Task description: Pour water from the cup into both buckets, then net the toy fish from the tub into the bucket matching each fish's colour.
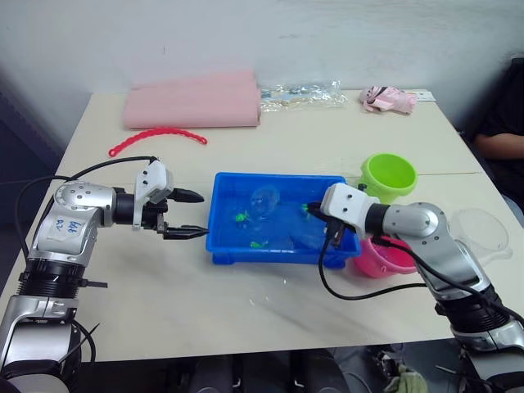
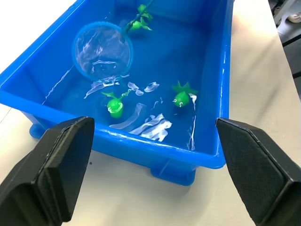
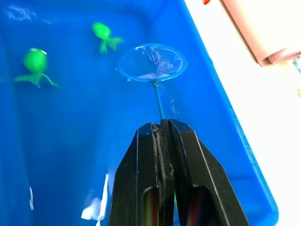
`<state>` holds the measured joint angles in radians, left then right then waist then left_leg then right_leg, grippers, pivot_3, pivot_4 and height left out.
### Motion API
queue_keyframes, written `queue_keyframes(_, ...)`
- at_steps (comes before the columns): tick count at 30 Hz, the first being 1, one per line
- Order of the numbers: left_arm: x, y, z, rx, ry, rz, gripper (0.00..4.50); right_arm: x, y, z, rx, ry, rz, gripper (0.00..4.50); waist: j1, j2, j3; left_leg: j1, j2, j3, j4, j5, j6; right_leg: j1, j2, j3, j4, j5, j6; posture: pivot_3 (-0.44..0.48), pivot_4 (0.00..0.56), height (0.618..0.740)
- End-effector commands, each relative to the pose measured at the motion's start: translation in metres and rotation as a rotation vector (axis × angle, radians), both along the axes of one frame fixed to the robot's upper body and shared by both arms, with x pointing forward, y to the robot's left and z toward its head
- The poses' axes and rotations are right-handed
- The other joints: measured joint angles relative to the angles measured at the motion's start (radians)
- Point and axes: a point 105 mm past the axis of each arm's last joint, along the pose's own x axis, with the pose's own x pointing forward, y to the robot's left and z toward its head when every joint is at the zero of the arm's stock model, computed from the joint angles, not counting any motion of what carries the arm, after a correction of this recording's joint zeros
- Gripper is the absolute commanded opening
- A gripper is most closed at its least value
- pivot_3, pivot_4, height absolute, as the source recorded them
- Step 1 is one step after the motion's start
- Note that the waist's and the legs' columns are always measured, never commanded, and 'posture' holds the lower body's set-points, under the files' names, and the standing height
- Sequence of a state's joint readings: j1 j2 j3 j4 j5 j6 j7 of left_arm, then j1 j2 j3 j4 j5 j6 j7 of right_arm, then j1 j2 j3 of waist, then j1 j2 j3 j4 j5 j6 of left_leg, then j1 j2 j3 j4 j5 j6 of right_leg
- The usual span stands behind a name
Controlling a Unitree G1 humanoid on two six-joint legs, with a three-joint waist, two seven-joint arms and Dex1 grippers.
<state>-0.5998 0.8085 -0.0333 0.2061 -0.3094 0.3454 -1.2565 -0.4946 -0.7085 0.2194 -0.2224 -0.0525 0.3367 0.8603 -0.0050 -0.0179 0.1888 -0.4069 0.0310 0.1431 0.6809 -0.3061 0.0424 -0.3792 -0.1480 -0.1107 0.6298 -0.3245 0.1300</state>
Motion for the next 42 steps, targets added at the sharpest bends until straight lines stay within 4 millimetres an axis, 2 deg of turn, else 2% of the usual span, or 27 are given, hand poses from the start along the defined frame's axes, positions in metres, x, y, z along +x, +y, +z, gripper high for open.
queue_keyframes(1,-0.002,0.004,0.011,-0.007,-0.050,0.006,4.47,0.002,-0.004,0.003,-0.091,-0.083,0.021,0.00,-0.001,0.000,0.000,0.000,0.000,0.000,0.000,0.000,0.000,0.000,0.000,0.000,0.000,0.000,0.000,0.000,0.150,0.738)
queue_keyframes(5,-0.003,0.006,0.011,-0.003,-0.048,0.014,4.47,-0.003,0.005,-0.006,-0.076,-0.040,0.061,0.00,-0.003,0.000,0.000,0.000,0.000,0.001,0.000,0.000,0.000,-0.001,0.000,0.000,0.000,0.000,0.000,0.000,0.150,0.738)
queue_keyframes(15,-0.004,0.013,0.012,0.017,-0.048,0.032,4.47,-0.009,0.049,-0.019,0.081,0.123,0.124,0.00,-0.017,0.000,0.000,0.000,0.000,0.001,-0.001,0.000,0.000,-0.001,0.000,0.001,0.001,0.000,0.000,0.000,0.150,0.738)
queue_keyframes(22,-0.004,0.016,0.015,0.021,-0.057,0.042,4.47,-0.011,0.063,-0.010,0.258,0.245,0.098,0.00,-0.022,0.000,0.000,0.000,0.000,0.001,-0.001,0.000,0.000,-0.002,0.000,0.001,0.000,0.000,0.000,0.000,0.150,0.738)
queue_keyframes(26,-0.002,0.015,0.020,-0.005,-0.061,0.043,4.47,-0.016,0.058,0.001,0.341,0.295,0.082,0.00,-0.022,0.000,0.000,-0.001,0.000,0.001,-0.001,0.000,0.000,-0.002,0.000,0.001,0.001,0.000,0.000,0.000,0.150,0.738)
queue_keyframes(31,0.001,0.004,0.029,-0.064,-0.060,0.023,4.47,-0.026,0.046,0.010,0.343,0.276,0.080,0.00,-0.020,0.000,0.000,-0.002,0.000,0.001,-0.001,0.000,0.000,-0.003,0.000,0.001,0.001,0.000,0.000,0.000,0.150,0.738)
queue_keyframes(38,0.005,-0.019,0.039,-0.147,-0.039,-0.050,4.47,-0.042,0.016,0.023,0.338,0.226,0.030,0.00,-0.019,0.000,0.000,-0.003,0.000,0.001,-0.001,0.000,0.000,-0.004,0.000,0.001,0.001,0.000,0.000,0.000,0.150,0.738)
queue_keyframes(42,0.009,-0.046,0.044,-0.211,-0.014,-0.135,4.47,-0.057,-0.014,0.037,0.356,0.203,-0.053,0.00,-0.009,0.000,0.000,-0.003,0.000,0.002,-0.001,0.000,0.000,-0.004,0.000,0.001,0.001,0.000,0.000,0.000,0.150,0.738)
